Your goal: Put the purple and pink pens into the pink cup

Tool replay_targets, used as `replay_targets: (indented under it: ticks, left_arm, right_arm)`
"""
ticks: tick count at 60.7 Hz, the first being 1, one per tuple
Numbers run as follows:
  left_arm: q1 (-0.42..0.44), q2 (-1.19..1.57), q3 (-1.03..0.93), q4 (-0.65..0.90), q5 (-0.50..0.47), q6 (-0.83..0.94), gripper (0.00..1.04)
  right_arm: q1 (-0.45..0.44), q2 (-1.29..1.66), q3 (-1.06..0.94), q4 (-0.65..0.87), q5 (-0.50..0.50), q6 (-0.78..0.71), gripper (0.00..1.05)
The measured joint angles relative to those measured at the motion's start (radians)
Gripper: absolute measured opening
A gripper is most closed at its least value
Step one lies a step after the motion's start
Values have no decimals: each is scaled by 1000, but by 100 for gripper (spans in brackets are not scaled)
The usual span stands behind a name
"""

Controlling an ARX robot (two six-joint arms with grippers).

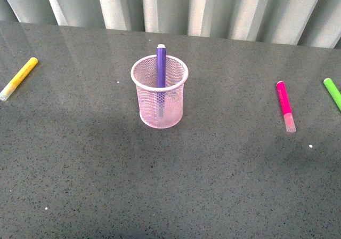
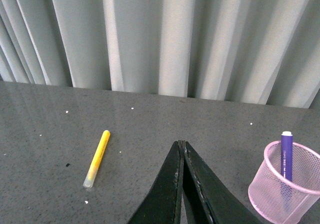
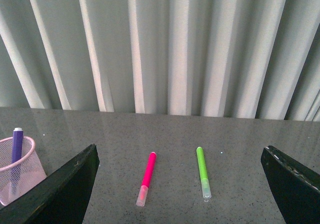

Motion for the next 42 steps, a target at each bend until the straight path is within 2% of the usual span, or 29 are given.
replay_targets:
  ticks: [12, 15, 19, 42]
  left_arm:
    - [44, -185, -45, -138, 45, 0, 4]
    - [93, -237, -55, -182, 112, 0, 4]
    - [124, -303, -64, -236, 121, 0, 4]
    - [132, -570, -76, -475, 127, 0, 4]
  right_arm:
    - [0, 0, 0, 0, 0, 0, 98]
    - [0, 0, 0, 0, 0, 0, 98]
    - [0, 0, 0, 0, 0, 0, 98]
    - [0, 0, 0, 0, 0, 0, 98]
